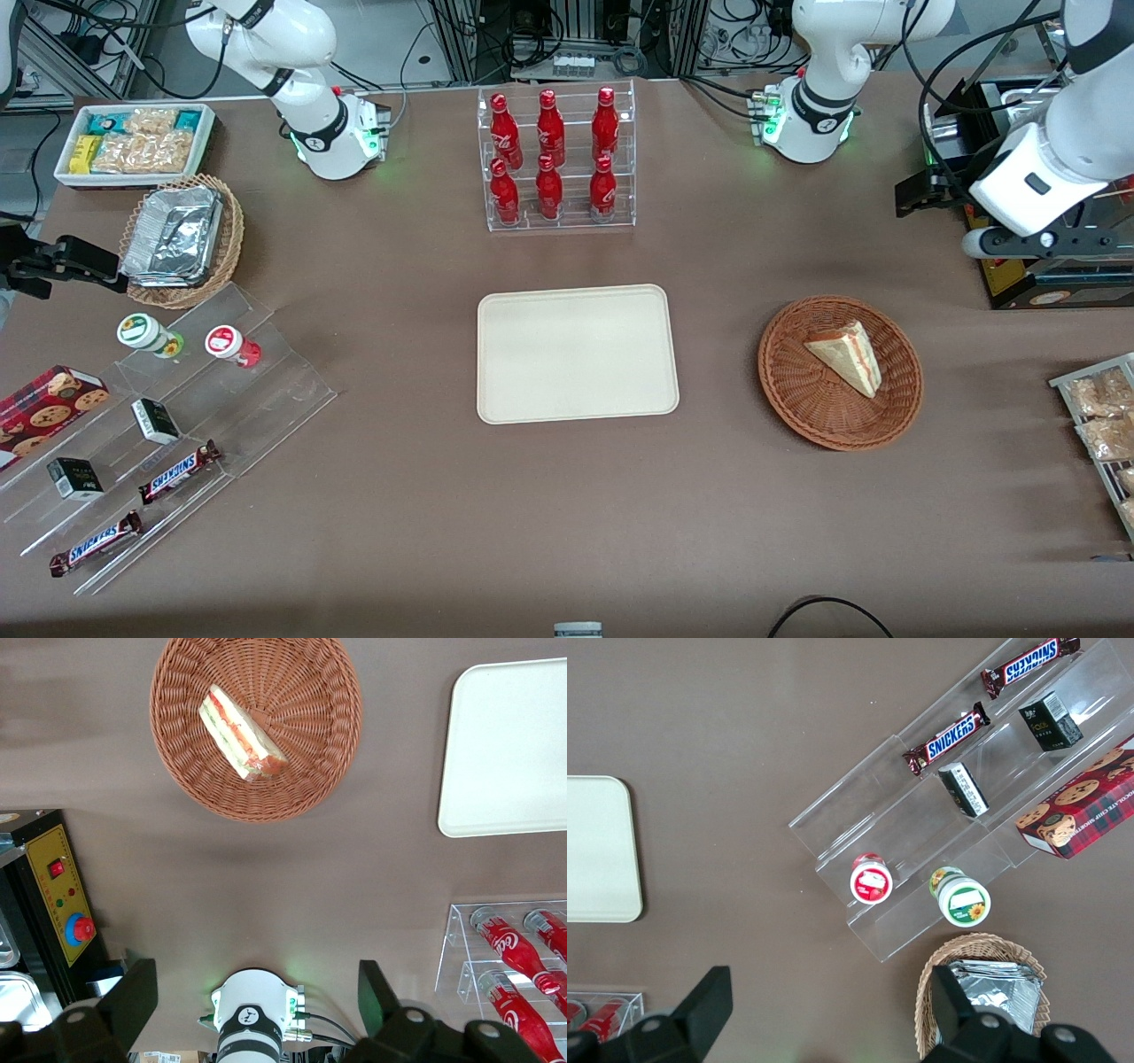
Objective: Place sandwich from basket to tray
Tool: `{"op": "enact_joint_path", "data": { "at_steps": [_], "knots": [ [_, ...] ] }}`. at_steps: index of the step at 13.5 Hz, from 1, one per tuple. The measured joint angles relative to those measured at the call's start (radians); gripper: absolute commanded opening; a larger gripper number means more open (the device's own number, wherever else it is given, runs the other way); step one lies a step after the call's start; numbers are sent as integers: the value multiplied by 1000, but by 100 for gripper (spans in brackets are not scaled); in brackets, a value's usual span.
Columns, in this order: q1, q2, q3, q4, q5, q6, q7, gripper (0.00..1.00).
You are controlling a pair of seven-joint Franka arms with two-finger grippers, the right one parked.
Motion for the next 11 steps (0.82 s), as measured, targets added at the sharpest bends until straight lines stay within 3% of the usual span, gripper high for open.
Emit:
{"op": "enact_joint_path", "data": {
  "at_steps": [6, 11],
  "knots": [
    [0, 10, 2, -9, 5, 26, 0, 100],
    [19, 57, 13, -116, 9, 175, -1, 100]
  ]
}}
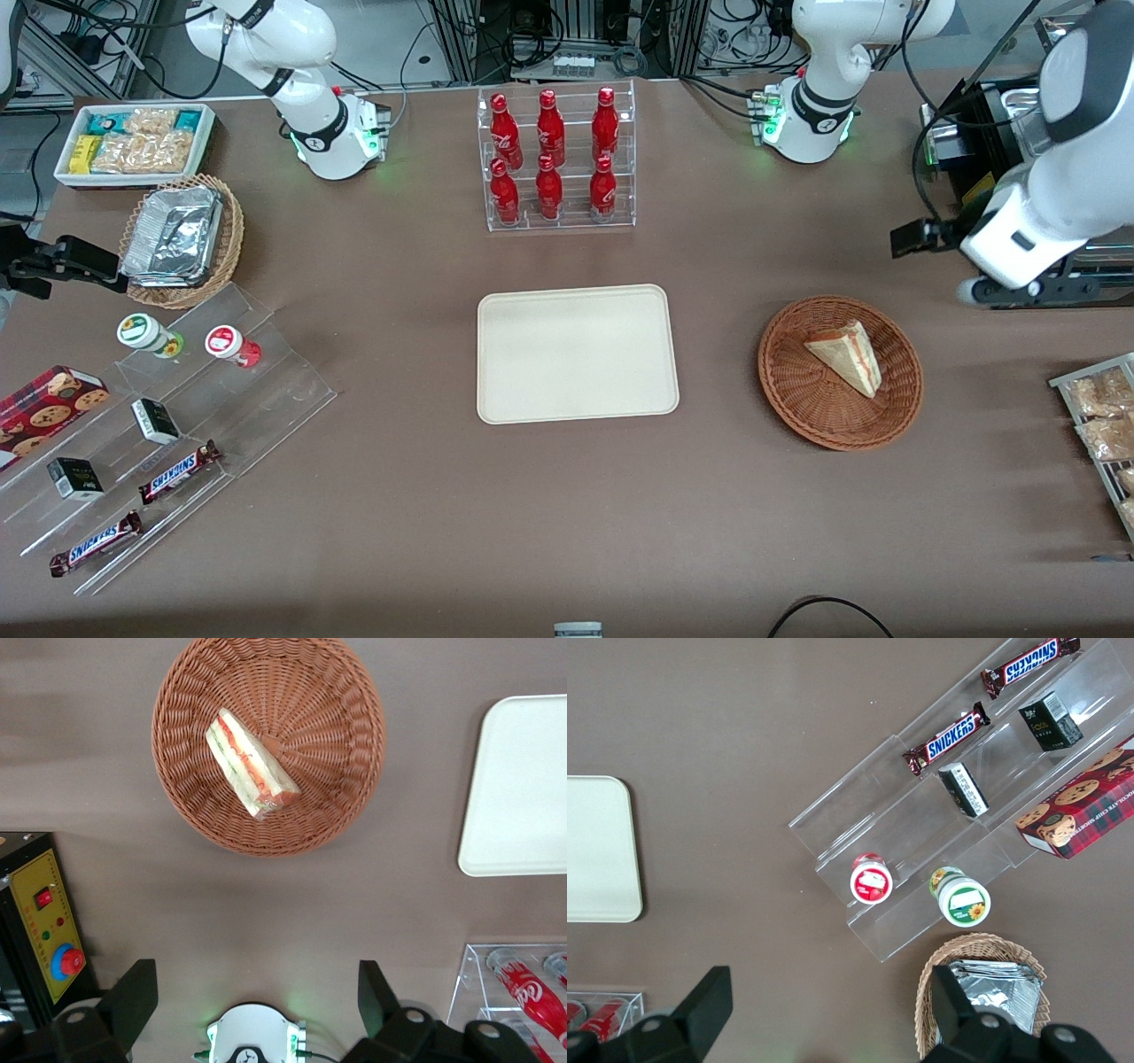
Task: Place sandwich from basket to tray
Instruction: 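Move the open left gripper down over the sandwich in the wicker basket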
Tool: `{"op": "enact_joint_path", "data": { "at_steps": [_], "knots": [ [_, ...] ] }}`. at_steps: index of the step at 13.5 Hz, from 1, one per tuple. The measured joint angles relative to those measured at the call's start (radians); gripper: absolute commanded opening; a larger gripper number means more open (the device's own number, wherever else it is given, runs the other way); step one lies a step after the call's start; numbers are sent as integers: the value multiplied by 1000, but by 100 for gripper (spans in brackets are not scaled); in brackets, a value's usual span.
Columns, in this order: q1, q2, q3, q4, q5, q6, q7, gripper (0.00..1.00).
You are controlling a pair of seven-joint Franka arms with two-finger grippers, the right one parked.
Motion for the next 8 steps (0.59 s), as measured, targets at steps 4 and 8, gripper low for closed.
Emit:
{"op": "enact_joint_path", "data": {
  "at_steps": [4, 8],
  "knots": [
    [22, 5, 1, -158, 20, 182, -1, 100],
    [44, 9, 1, -300, 21, 365, -8, 100]
  ]
}}
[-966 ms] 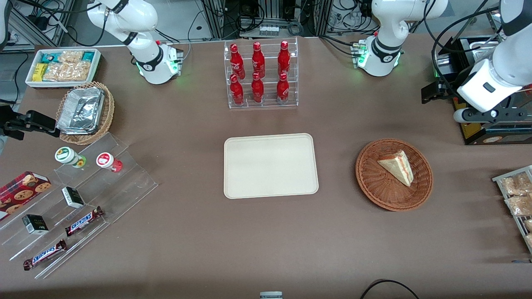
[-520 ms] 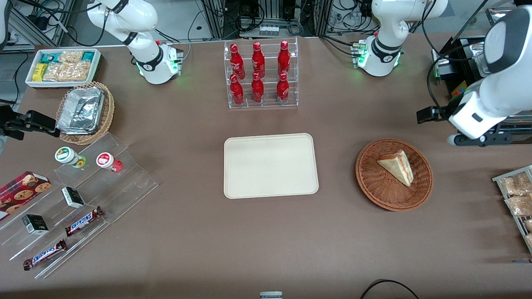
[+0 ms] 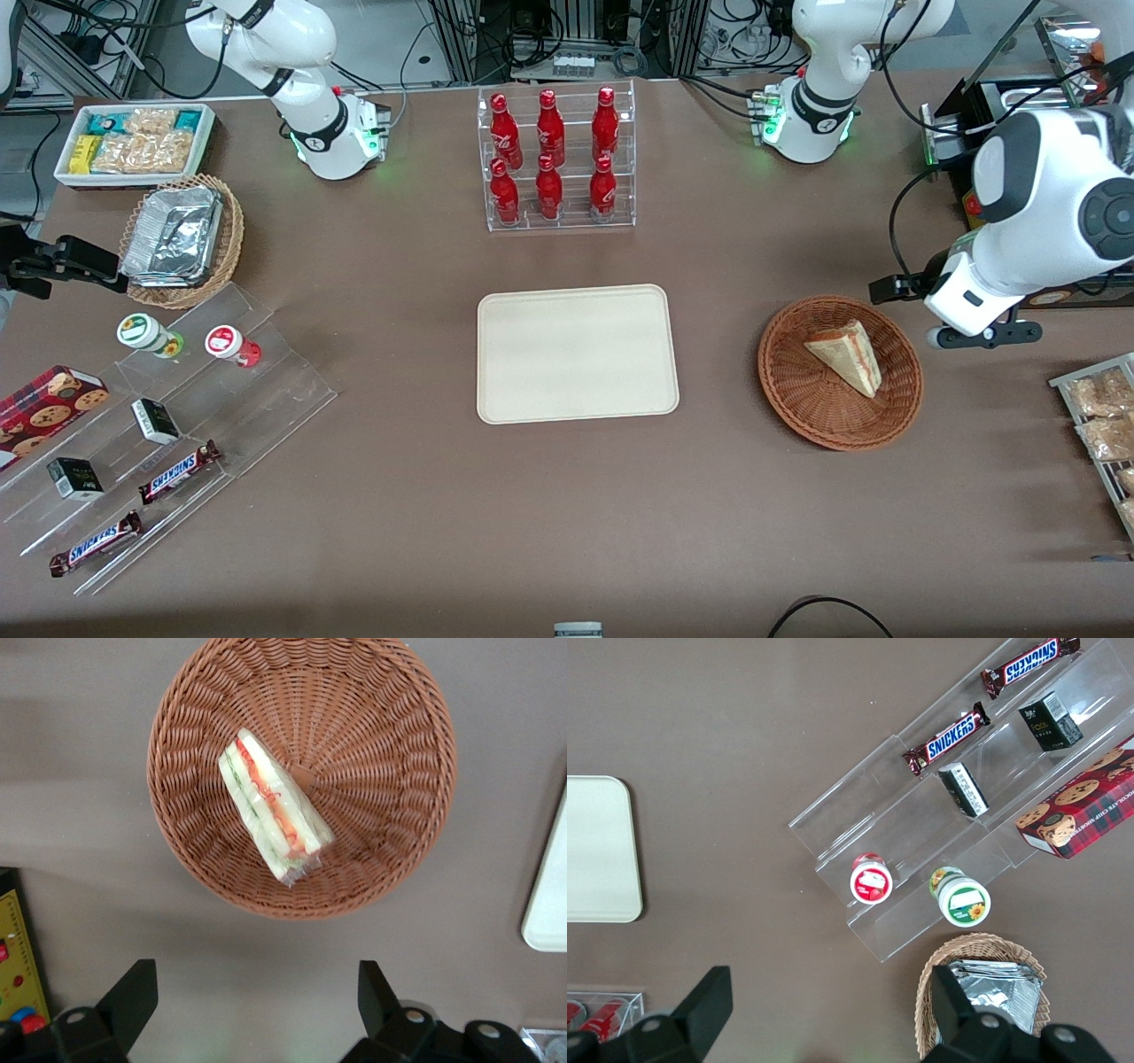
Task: Place sandwich from basket to tray
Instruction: 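Move the open left gripper down over the sandwich in the wicker basket, then close the left gripper on the wrapped sandwich's crust end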
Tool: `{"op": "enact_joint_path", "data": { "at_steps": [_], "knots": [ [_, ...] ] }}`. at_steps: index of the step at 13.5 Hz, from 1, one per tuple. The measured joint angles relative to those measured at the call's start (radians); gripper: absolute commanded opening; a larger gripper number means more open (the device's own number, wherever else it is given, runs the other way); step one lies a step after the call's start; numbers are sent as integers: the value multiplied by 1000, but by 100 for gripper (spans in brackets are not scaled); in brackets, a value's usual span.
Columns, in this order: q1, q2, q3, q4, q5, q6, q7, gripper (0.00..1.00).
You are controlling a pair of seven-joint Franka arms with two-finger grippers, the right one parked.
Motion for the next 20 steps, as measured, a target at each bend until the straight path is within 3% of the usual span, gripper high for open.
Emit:
{"op": "enact_joint_path", "data": {
  "at_steps": [7, 13, 20],
  "knots": [
    [12, 11, 0, -164, 0, 247, -184, 100],
    [5, 73, -10, -175, -2, 339, -634, 100],
    [4, 114, -12, -177, -2, 393, -682, 100]
  ]
}}
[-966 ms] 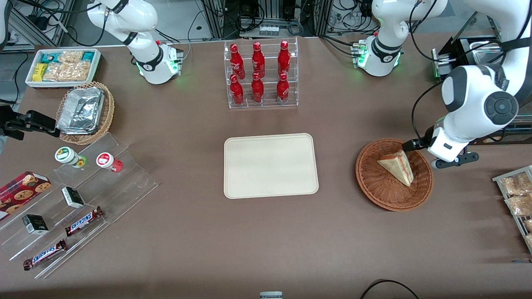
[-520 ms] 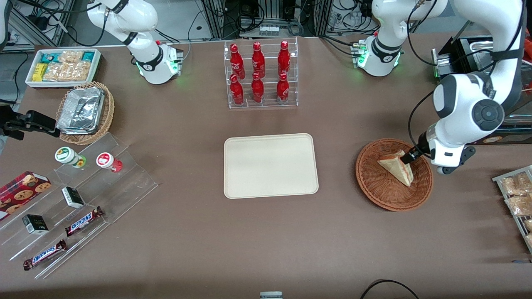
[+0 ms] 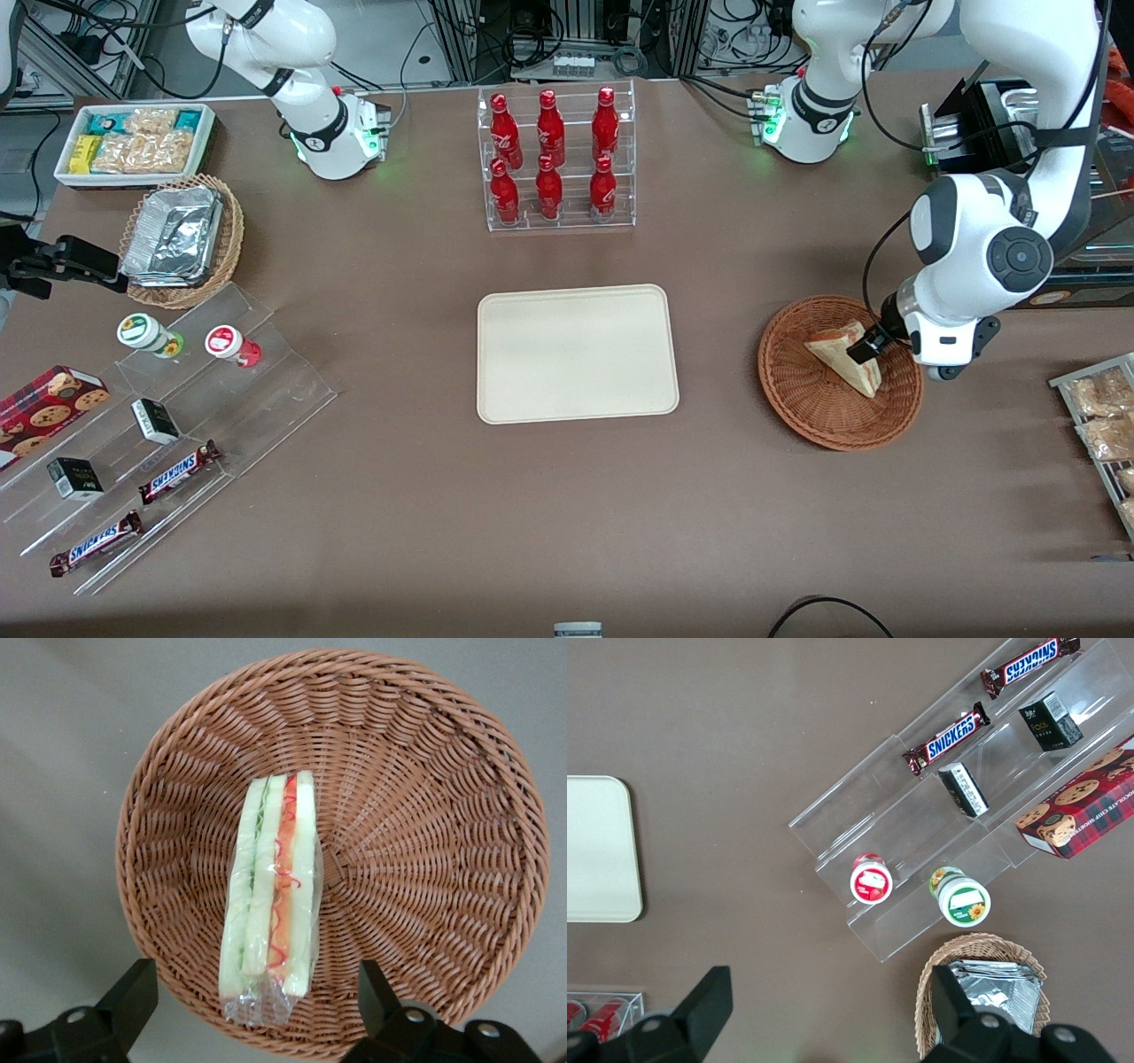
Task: Place sandwich from basket to tray
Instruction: 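Close the left gripper on the wrapped sandwich's crust end, then lift the sandwich and carry it with the left gripper over the cream tray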
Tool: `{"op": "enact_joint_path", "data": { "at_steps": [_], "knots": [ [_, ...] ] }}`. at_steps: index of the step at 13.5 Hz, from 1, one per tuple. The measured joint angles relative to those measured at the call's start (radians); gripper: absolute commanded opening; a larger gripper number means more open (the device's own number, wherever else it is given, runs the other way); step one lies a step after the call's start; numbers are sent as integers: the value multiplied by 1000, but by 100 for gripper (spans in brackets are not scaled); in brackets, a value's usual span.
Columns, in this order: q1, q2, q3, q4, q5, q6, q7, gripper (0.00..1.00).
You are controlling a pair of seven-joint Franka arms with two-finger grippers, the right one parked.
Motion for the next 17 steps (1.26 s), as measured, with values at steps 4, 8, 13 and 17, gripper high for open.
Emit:
{"op": "enact_joint_path", "data": {
  "at_steps": [4, 8, 13, 17],
  "knots": [
    [-2, 47, -1, -2, -1, 34, -6, 100],
    [-13, 82, -2, -2, -2, 58, -14, 100],
    [-13, 112, -2, -6, -2, 67, -15, 11],
    [-13, 117, -2, -8, -2, 63, -16, 0]
  ]
}}
